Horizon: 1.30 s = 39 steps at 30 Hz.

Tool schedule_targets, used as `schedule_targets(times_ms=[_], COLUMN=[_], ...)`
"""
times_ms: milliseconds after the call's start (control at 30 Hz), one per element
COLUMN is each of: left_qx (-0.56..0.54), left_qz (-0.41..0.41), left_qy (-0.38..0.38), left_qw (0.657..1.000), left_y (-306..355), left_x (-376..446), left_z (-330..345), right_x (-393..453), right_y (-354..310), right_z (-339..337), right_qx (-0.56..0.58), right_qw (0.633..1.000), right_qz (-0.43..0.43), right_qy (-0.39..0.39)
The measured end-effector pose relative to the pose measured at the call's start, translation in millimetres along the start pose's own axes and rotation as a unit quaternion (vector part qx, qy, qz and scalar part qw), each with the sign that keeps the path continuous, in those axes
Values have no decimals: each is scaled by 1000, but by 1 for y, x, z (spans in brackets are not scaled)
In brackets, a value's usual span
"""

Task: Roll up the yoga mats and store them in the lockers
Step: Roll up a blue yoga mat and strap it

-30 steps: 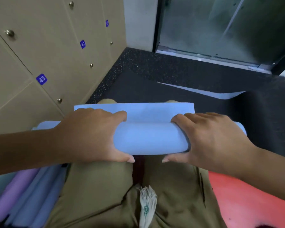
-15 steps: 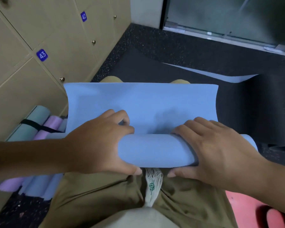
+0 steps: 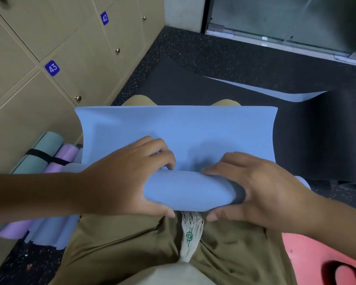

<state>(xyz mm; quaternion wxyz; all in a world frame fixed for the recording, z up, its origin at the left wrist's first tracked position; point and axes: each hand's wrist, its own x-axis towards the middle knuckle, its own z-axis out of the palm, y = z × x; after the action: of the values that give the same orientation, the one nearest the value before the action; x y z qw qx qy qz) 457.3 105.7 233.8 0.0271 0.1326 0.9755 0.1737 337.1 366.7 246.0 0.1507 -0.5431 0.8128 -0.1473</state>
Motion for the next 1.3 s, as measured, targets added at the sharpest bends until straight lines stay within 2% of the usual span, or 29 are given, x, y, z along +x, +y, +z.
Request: schedule_targets(times_ms=[67, 133, 233, 333, 533, 633, 700, 800, 933, 1167, 1233, 1300], left_qx=[20, -7, -83, -117, -173, -198, -201, -188, -99, 25, 29, 15], left_qz=[24, 24, -23, -38, -56, -92, -127, -152, -80, -15, -11, -22], left_qy=[14, 10, -44, -73, -111, -129, -113, -34, 90, 120, 121, 111], left_qw=[999, 1000, 995, 990, 977, 967, 965, 970, 988, 992, 992, 994], left_y=[-2, -7, -17, -24, -33, -35, -34, -31, -16, -11, -15, -19], left_x=[3, 7, 19, 31, 43, 45, 43, 34, 19, 7, 12, 19], left_z=[0, -1, -7, -9, -14, -15, -16, -16, -9, 12, 11, 8], right_x=[6, 13, 23, 28, 22, 21, 25, 35, 48, 67, 65, 61], right_y=[4, 10, 19, 26, 24, 25, 26, 28, 32, 42, 42, 41], right_z=[-6, -11, -13, -17, -18, -16, -20, -25, -33, -42, -42, -41], right_qx=[68, 111, 125, 124, 89, 122, 164, 214, 239, 267, 248, 208], right_qw=[997, 993, 991, 990, 996, 992, 985, 974, 964, 949, 956, 971], right_qz=[22, 31, 22, 23, 20, 36, 55, 75, 84, 91, 92, 95], right_qy=[-30, -38, -49, -65, -5, 13, 6, -23, -77, -143, -127, -65])
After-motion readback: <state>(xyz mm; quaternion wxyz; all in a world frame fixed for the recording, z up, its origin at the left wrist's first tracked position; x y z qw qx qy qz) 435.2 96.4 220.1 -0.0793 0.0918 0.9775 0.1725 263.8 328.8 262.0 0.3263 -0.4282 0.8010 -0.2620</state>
